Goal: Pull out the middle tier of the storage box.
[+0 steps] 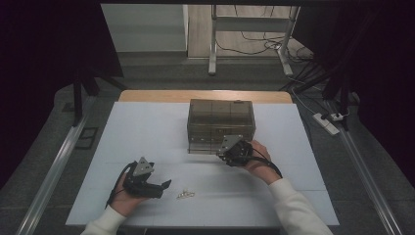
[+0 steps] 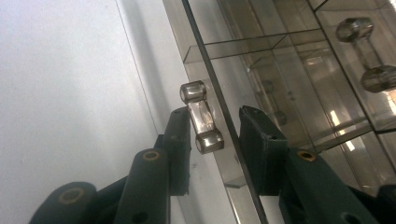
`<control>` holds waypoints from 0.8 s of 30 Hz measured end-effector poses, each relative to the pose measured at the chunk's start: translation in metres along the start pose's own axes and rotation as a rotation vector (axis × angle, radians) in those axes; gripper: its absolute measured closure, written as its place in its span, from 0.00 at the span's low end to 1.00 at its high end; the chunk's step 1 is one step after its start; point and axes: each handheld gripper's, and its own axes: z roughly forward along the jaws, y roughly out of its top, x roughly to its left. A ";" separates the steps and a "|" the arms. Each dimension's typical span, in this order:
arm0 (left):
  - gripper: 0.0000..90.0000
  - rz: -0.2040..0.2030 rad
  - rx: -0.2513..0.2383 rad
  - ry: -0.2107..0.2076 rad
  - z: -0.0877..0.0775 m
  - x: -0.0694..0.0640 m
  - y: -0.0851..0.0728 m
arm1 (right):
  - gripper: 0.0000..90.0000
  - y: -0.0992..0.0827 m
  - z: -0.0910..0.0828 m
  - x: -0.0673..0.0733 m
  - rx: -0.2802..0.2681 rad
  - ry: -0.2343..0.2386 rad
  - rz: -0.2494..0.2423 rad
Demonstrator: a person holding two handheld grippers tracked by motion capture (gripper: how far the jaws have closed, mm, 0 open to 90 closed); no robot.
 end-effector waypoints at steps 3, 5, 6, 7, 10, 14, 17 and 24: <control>0.10 0.000 0.000 0.000 0.000 0.000 0.000 | 0.71 0.000 0.000 0.000 -0.001 0.002 0.003; 0.10 0.000 0.000 0.000 0.000 0.000 0.000 | 0.71 -0.001 0.000 0.000 -0.002 0.004 0.004; 0.10 0.000 0.000 0.000 0.000 0.000 0.000 | 0.71 -0.001 0.000 0.000 -0.002 0.005 0.005; 0.10 0.000 0.000 0.000 0.000 0.000 0.000 | 0.71 -0.001 0.000 0.000 -0.002 0.006 0.004; 0.10 0.000 0.000 0.000 0.000 0.000 0.000 | 0.71 0.000 0.000 0.000 0.000 0.004 0.001; 0.10 0.001 0.001 0.000 0.000 0.000 0.000 | 0.71 -0.001 0.000 0.000 0.000 0.005 0.001; 0.10 0.000 0.000 0.000 0.000 0.000 0.000 | 0.71 -0.001 0.000 0.000 -0.001 0.007 0.001; 0.10 0.000 0.000 0.000 0.000 0.000 0.000 | 0.64 -0.001 -0.001 -0.001 -0.018 0.011 0.008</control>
